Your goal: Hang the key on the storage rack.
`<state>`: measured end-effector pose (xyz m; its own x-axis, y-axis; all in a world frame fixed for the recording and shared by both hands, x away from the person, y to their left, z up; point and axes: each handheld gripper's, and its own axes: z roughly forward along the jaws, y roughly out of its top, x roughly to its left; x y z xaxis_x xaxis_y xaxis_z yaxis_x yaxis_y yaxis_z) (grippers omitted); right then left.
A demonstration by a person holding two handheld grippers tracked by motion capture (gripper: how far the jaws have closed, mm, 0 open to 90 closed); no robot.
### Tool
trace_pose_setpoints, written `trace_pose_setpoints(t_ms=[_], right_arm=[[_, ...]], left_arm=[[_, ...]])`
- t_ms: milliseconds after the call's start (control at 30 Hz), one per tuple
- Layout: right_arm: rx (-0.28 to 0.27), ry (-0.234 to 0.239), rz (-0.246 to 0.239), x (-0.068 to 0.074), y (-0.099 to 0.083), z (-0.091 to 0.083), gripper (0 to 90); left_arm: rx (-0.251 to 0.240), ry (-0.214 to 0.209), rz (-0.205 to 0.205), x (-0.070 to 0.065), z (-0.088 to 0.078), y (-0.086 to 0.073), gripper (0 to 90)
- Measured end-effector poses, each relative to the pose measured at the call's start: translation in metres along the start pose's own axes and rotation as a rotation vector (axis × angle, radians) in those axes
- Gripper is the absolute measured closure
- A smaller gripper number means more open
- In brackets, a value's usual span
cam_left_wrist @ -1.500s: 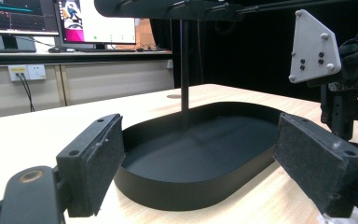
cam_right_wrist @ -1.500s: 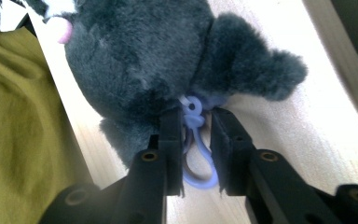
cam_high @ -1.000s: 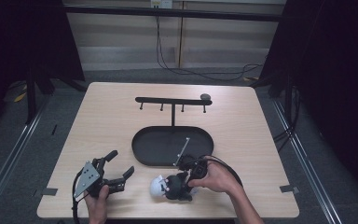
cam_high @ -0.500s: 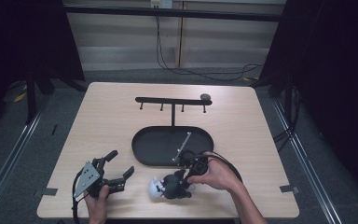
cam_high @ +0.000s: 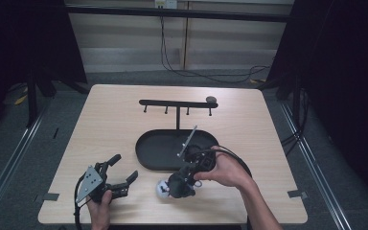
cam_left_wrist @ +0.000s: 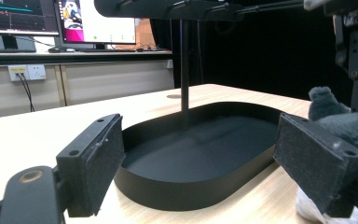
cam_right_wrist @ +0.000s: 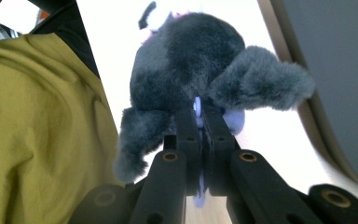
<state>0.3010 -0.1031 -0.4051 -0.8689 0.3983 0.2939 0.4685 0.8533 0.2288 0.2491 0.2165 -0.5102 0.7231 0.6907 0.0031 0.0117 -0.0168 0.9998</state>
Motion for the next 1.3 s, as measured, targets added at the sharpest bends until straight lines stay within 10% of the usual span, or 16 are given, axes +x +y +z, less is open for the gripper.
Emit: trace_pose_setpoints(t_ms=[533, 1300], right_arm=[[0.086, -0.090, -0.102, 0.013, 0.024, -0.031, 87.5], [0.139, -0.063, -0.180, 0.017, 0.060, -0.060, 87.5]], left_arm=[[0.000, 0.000, 0.000, 0.000, 0.000, 0.000, 15.7], [0.000, 0.000, 0.000, 0.000, 0.000, 0.000, 15.7]])
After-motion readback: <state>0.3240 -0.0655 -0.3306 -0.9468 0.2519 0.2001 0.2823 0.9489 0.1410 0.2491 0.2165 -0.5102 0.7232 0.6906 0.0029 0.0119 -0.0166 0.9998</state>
